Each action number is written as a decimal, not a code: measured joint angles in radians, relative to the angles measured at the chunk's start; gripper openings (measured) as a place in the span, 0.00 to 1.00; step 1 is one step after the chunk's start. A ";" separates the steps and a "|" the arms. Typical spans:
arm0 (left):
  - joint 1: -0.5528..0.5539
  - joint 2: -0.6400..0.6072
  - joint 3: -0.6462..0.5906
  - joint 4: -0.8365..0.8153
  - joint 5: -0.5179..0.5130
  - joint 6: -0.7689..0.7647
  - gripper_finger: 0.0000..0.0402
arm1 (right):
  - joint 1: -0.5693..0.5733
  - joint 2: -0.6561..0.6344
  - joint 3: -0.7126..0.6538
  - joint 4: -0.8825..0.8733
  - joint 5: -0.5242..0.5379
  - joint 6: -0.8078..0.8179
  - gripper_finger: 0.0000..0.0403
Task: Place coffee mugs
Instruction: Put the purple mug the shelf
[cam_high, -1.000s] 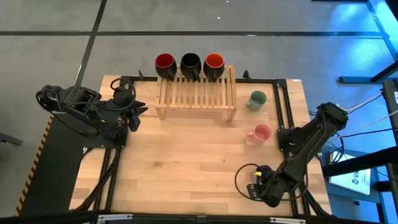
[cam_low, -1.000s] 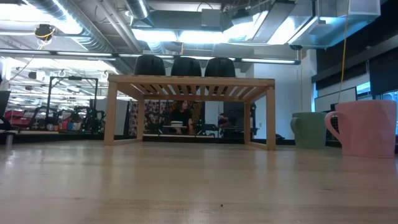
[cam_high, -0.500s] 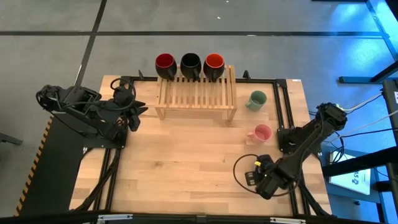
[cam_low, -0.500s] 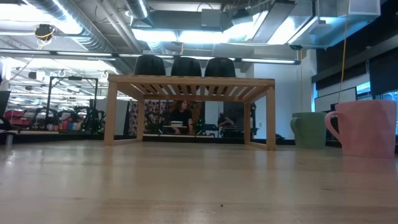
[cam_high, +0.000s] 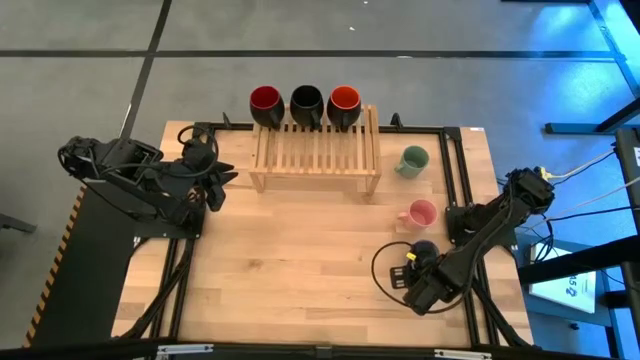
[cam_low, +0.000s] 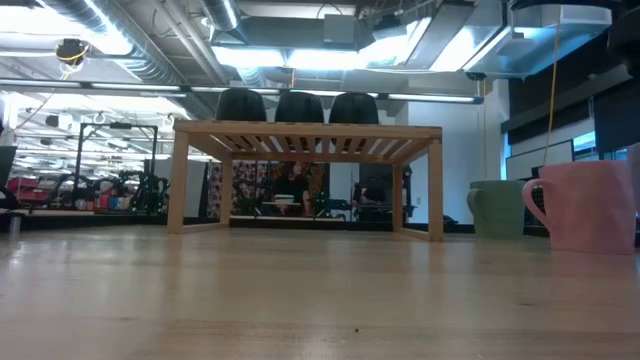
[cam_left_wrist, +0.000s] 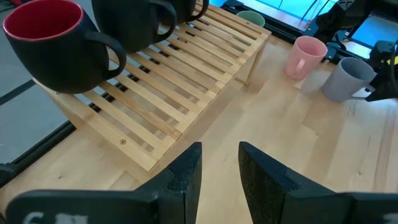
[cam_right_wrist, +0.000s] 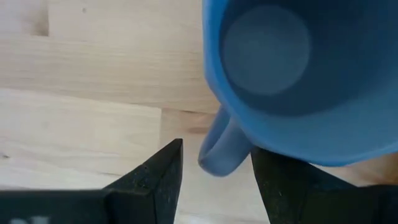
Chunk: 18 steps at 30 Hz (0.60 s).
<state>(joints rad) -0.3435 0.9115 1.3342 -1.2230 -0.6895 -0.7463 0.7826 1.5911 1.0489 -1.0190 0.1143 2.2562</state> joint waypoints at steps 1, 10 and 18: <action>0.000 0.000 0.000 0.000 0.000 0.004 0.25 | 0.000 0.002 0.000 -0.003 0.001 0.001 0.44; 0.000 0.000 0.000 0.000 0.000 0.024 0.25 | -0.006 0.005 0.000 -0.041 0.008 0.003 0.21; 0.000 0.000 0.000 0.000 0.000 0.024 0.25 | -0.004 0.005 0.000 -0.042 0.013 -0.015 0.06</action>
<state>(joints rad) -0.3435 0.9115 1.3342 -1.2228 -0.6895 -0.7223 0.7784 1.5959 1.0489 -1.0608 0.1272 2.2410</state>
